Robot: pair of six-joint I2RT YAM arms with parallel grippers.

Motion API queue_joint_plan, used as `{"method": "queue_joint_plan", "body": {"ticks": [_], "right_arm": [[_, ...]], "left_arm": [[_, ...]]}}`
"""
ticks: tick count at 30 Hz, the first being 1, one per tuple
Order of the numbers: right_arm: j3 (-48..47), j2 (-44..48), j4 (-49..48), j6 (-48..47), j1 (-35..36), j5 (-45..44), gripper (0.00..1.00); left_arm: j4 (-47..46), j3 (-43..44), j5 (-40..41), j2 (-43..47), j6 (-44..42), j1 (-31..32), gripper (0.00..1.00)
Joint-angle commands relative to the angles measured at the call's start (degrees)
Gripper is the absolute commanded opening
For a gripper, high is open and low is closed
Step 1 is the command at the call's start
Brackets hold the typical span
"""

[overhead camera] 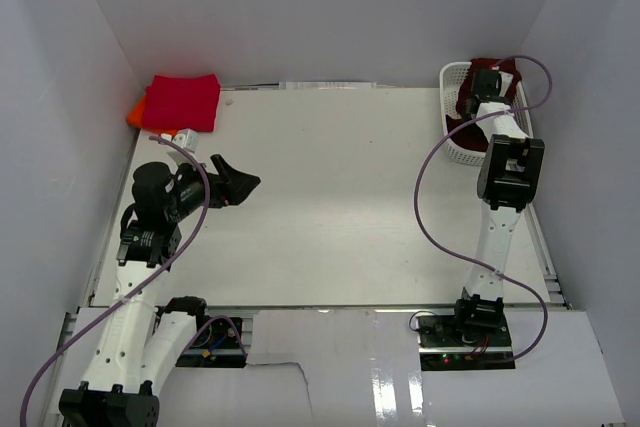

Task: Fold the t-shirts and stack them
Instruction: Grab crumpled tshirt from bin with the right arm

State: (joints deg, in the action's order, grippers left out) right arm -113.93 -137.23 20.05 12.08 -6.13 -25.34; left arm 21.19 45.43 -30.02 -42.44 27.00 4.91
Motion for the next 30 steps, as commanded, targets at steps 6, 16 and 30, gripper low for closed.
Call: {"method": "queue_joint_plan", "body": {"ticks": [6,16,30], "right_arm": [[-3.1,1.1,-3.0,-1.1,-1.4,-1.0,0.29],[-0.8,9.5,-5.5,0.3,0.2,1.0,0.08],[8.4,25.6,-12.3,-4.6,10.6,-0.1,0.08]], "left_arm": [[0.1,-0.3,-1.8,-0.5,0.1,0.0,0.98],[0.1,-0.8,-3.2,1.2,0.9,0.0,0.98],[-0.4,-1.9,-6.0,3.5,2.8,0.1,0.98]]}}
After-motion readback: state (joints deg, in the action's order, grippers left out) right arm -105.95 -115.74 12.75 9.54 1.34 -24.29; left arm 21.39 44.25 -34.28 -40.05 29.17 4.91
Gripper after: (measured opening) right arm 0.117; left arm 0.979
